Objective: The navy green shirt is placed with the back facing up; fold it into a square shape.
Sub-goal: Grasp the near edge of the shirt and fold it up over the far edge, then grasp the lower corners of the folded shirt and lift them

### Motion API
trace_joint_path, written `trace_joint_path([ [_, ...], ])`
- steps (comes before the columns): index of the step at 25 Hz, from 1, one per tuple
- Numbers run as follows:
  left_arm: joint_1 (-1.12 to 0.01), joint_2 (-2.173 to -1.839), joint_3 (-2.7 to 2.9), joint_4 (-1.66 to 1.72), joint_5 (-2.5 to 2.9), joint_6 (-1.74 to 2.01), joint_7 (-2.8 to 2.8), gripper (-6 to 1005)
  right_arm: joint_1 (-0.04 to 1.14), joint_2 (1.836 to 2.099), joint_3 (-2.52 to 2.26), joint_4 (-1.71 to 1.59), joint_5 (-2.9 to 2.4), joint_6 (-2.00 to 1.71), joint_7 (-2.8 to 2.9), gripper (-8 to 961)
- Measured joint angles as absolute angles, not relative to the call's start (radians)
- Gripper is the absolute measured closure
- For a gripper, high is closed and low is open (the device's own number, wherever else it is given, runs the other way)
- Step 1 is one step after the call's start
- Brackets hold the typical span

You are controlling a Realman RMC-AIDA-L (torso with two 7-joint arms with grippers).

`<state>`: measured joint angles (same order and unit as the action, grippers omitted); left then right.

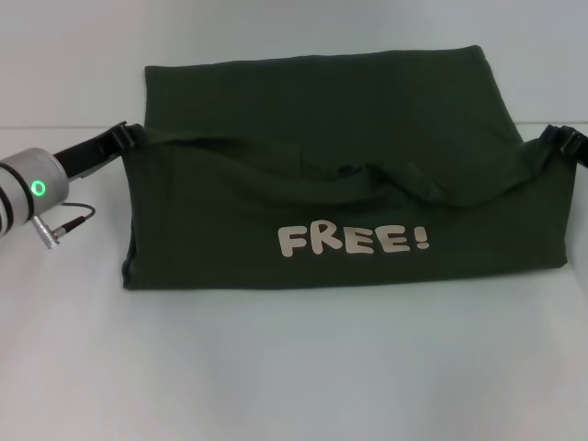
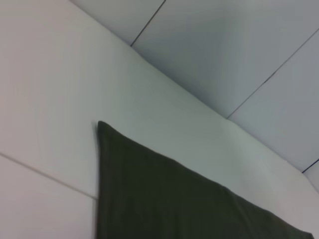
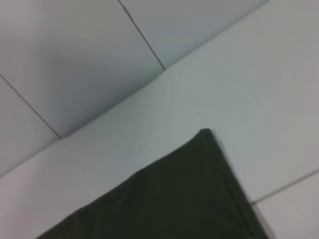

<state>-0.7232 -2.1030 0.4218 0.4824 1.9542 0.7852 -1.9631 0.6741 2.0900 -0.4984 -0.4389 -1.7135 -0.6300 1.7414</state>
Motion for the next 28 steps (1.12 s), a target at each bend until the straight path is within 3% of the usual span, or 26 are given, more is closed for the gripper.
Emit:
trace_joint_path([
  [3,-0.723,-2.116,0.421,0.482,1.938,0.782,-1.920,997,0.663,2.089,-0.502,-0.433,-1.651,-0.660,1.698,785],
  [10,-0.716,-2.130,0.417,0.477,1.911,0.773,-1.882,893,0.646,2.087,-0.499,-0.428,-1.625,-0.692,1.690,641],
  [12,-0.713,-2.133,0.417,0.480,1.896,0.768,-1.876,864,0.640,2.087,-0.492,-0.428,-1.625,-0.711,1.690,400],
  [17,-0.692,-2.111,0.419,0.489,1.882,0.883,-1.888,716,0.610,2.082,-0.481,-0.443,-1.603,-0.826,1.670,196],
  [21,-0.652,-2.049,0.422,0.530,1.987,1.136,-2.070,557,0.562,2.049,-0.490,-0.461,-1.597,-1.013,1.667,66],
  [23,-0.635,-2.035,0.417,0.586,2.082,1.242,-2.175,478,0.542,2.021,-0.510,-0.462,-1.625,-1.102,1.675,7],
  [25,-0.616,-2.031,0.414,0.634,2.146,1.322,-2.245,398,0.529,1.991,-0.542,-0.460,-1.673,-1.188,1.686,7],
  [28,-0.598,-2.023,0.411,0.676,2.231,1.402,-2.322,169,0.522,1.962,-0.582,-0.462,-1.768,-1.285,1.701,6],
])
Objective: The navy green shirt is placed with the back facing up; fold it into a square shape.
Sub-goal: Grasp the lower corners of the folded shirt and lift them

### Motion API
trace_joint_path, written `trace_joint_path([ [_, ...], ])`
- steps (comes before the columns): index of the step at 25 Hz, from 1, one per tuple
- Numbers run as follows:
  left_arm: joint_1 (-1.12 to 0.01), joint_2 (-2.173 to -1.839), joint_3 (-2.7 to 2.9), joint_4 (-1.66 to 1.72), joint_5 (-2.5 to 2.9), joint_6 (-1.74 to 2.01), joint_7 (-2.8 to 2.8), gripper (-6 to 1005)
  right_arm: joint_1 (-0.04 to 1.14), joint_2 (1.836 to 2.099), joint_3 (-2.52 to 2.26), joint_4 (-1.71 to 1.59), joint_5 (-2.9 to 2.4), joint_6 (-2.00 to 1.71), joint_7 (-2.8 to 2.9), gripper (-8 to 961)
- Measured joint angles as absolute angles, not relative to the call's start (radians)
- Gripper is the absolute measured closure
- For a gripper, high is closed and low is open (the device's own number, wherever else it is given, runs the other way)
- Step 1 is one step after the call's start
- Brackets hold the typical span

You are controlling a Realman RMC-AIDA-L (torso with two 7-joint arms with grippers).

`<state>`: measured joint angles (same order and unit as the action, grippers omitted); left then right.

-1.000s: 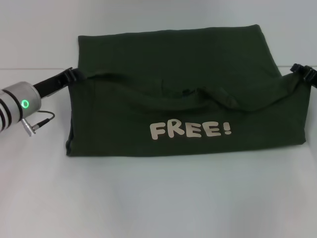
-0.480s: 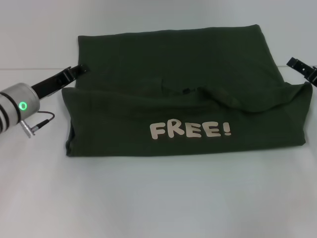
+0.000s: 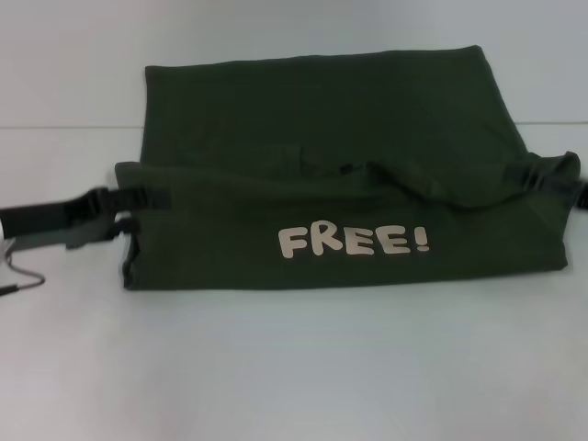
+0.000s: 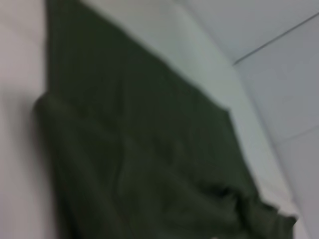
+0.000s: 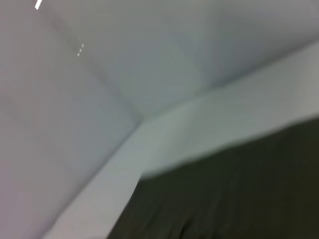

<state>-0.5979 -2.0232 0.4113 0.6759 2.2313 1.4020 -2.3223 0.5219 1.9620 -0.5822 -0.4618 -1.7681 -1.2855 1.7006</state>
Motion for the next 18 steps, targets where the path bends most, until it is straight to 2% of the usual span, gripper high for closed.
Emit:
trace_joint_path([
  [6,-0.601,-2.018,0.411,0.672,2.344,1.421,-2.374,152,0.523,1.961,-0.596,-0.504,-1.948,-1.418,1.693,6],
  [18,-0.592,-2.032,0.449,0.665,2.356,1.322,-2.327,152,0.526,1.972,-0.656,-0.514,-1.990,-1.501,1.641,6],
])
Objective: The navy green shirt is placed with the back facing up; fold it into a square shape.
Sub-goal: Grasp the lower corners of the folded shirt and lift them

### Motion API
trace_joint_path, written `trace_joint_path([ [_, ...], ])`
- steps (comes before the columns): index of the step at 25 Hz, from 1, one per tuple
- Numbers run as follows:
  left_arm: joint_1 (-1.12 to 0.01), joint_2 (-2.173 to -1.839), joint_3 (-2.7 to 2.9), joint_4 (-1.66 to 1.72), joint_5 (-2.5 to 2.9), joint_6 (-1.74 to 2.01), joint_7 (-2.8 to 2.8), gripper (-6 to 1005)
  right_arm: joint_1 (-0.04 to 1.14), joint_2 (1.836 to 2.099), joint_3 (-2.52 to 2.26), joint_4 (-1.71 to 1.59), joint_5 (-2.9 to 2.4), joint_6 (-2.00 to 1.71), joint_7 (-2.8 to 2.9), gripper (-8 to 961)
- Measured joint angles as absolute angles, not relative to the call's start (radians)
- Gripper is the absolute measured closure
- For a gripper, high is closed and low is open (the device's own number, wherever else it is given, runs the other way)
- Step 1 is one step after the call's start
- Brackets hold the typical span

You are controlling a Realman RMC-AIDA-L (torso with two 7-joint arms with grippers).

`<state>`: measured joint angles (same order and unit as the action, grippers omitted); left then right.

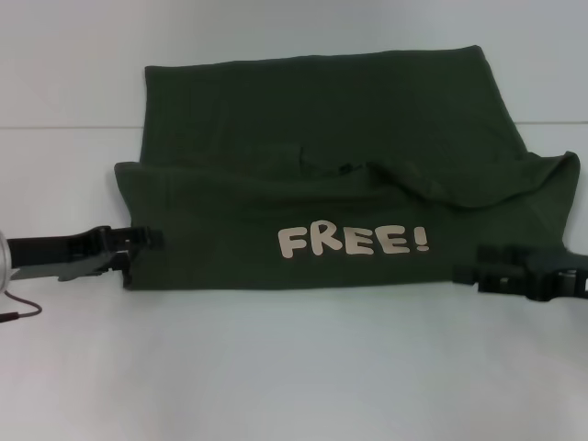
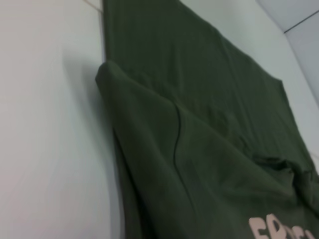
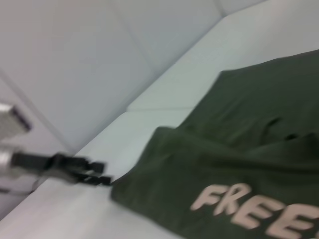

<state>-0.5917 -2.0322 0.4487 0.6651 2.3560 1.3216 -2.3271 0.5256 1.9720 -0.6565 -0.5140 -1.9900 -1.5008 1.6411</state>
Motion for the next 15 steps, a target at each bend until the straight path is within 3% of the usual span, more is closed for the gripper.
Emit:
trace_joint_path([
  [8,-0.601,-2.041,0.498,0.647,2.352,1.275,-2.310,153,0.532,1.991,-0.714,-0.515,-1.996,-1.568,1.560,6],
  [15,-0.605,-2.047,0.500,0.641,2.351,1.279,-2.306,153,0.533,1.993,-0.720,-0.516,-1.997,-1.558,1.560,6],
])
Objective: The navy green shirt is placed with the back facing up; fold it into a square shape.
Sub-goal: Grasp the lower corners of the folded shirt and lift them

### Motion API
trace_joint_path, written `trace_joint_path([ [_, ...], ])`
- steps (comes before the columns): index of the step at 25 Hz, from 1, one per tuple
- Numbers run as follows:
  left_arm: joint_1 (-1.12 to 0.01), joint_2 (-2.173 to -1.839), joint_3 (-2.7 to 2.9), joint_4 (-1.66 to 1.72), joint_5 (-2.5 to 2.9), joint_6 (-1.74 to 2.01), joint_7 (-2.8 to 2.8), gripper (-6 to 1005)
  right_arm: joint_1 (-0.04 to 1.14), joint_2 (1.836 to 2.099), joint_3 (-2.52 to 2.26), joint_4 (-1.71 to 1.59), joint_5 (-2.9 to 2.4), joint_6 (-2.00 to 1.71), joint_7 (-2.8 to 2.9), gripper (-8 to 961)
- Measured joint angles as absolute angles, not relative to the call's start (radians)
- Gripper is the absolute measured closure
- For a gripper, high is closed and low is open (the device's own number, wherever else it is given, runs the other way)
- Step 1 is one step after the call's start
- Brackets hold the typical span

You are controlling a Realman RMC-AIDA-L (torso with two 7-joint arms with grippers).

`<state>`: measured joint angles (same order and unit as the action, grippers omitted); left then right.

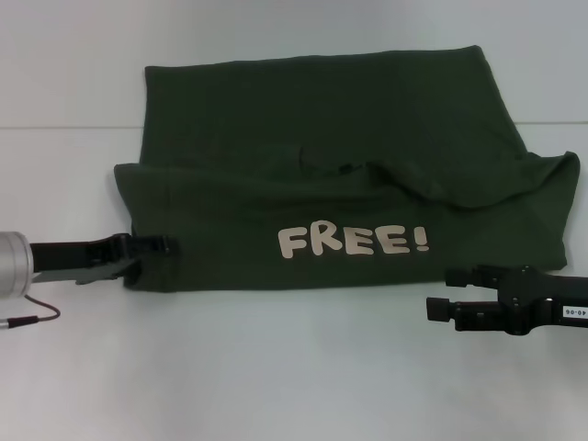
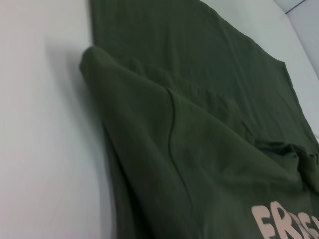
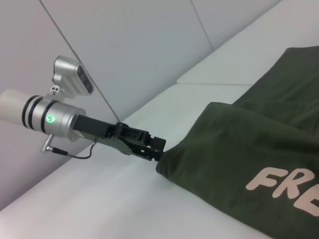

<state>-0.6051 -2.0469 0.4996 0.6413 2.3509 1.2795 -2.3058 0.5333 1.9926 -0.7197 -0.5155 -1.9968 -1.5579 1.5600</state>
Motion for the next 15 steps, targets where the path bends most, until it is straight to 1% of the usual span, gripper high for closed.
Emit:
trace_joint_path([
  [7,-0.613,-2.059,0.562,0.641,2.354,1.250,-2.304,153,0.534,1.994,-0.717,-0.515,-1.997,-1.561,1.563,7],
  [13,-0.615,-2.062,0.569,0.649,2.350,1.216,-2.294,152,0.533,1.994,-0.715,-0.515,-1.996,-1.565,1.567,7],
  [15,-0.615,-2.062,0.571,0.650,2.353,1.194,-2.294,172,0.530,1.994,-0.713,-0.515,-1.994,-1.570,1.568,7],
])
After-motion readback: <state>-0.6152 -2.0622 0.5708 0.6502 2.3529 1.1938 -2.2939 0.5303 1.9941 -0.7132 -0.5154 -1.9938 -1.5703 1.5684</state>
